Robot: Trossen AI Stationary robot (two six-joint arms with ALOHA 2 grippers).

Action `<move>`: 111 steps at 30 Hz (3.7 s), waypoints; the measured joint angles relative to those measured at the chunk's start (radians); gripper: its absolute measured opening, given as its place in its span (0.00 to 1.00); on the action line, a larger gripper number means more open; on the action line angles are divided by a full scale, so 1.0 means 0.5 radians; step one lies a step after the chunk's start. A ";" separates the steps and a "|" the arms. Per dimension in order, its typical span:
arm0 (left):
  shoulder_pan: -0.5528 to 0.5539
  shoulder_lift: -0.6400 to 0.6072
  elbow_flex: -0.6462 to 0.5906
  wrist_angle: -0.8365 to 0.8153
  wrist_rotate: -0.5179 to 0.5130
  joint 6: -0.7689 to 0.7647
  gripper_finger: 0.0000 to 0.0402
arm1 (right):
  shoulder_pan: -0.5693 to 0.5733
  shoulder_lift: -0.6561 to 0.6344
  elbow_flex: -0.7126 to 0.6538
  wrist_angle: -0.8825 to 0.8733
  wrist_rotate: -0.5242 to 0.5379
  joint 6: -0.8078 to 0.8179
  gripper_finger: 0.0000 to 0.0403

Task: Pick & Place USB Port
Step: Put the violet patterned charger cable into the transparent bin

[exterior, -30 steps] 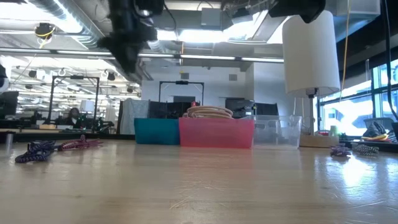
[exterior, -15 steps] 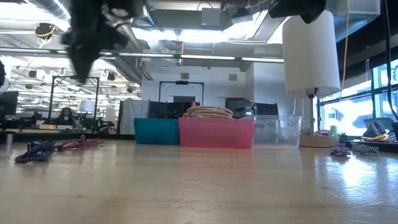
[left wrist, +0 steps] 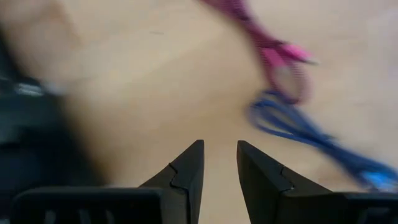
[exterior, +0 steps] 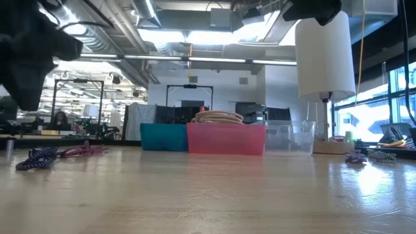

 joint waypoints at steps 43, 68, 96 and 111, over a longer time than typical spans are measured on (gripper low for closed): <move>-0.181 0.619 -0.051 0.966 -0.119 -1.225 0.52 | 0.001 0.000 0.000 -0.110 -0.054 -0.165 0.53; -0.163 0.754 -0.042 0.791 -0.046 -1.122 0.05 | 0.001 0.000 0.000 -0.137 -0.054 -0.162 0.53; -0.652 0.492 0.066 0.942 -2.073 -0.406 0.03 | 0.000 0.000 0.000 0.330 0.088 -0.291 0.53; -0.314 0.465 0.067 2.664 -1.603 1.989 0.03 | -0.004 0.018 -0.001 0.963 -0.047 -0.631 0.53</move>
